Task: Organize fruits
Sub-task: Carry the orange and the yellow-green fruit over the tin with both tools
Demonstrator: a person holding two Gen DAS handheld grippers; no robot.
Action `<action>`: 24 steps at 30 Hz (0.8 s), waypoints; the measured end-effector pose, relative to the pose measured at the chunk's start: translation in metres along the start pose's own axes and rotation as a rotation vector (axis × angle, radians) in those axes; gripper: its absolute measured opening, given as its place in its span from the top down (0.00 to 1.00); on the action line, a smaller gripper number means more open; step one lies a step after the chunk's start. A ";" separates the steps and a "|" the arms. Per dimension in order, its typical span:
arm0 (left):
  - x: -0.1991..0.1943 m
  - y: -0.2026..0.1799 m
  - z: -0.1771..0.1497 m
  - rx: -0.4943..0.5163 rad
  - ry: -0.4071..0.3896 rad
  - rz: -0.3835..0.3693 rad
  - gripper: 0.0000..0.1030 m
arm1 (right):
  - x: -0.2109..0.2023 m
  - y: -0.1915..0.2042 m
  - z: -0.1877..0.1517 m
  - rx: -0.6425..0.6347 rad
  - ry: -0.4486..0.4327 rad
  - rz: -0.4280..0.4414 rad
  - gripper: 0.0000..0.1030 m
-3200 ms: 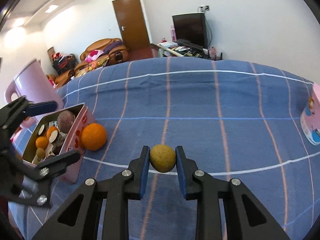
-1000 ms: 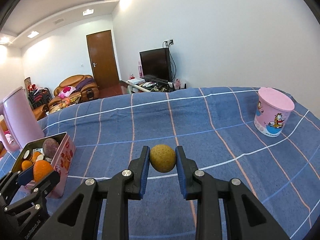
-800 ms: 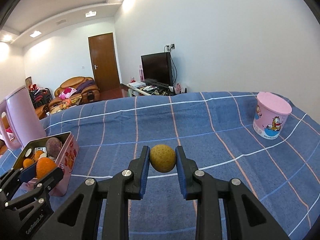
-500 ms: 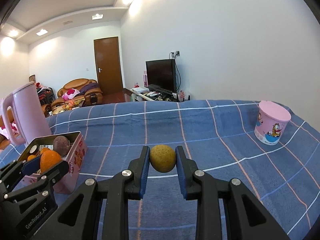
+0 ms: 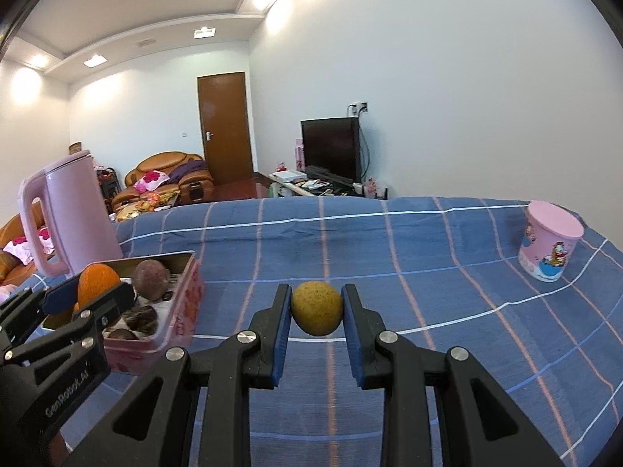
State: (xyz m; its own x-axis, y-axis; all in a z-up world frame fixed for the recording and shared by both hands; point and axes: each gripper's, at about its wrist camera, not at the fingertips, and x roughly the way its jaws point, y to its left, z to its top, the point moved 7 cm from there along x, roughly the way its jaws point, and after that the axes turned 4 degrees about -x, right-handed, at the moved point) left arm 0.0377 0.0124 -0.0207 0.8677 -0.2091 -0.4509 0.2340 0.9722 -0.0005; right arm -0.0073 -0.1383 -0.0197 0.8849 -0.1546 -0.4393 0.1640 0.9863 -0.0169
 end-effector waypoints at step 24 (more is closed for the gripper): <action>0.019 0.084 0.001 -0.099 0.038 0.152 0.53 | 0.026 0.100 0.007 -0.075 0.010 0.148 0.73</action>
State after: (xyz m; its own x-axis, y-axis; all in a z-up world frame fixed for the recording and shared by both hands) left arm 0.0742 0.0898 -0.0281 0.8723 -0.0566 -0.4856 0.0554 0.9983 -0.0169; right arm 0.0356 -0.0440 -0.0262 0.8926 -0.0070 -0.4508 -0.0013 0.9998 -0.0182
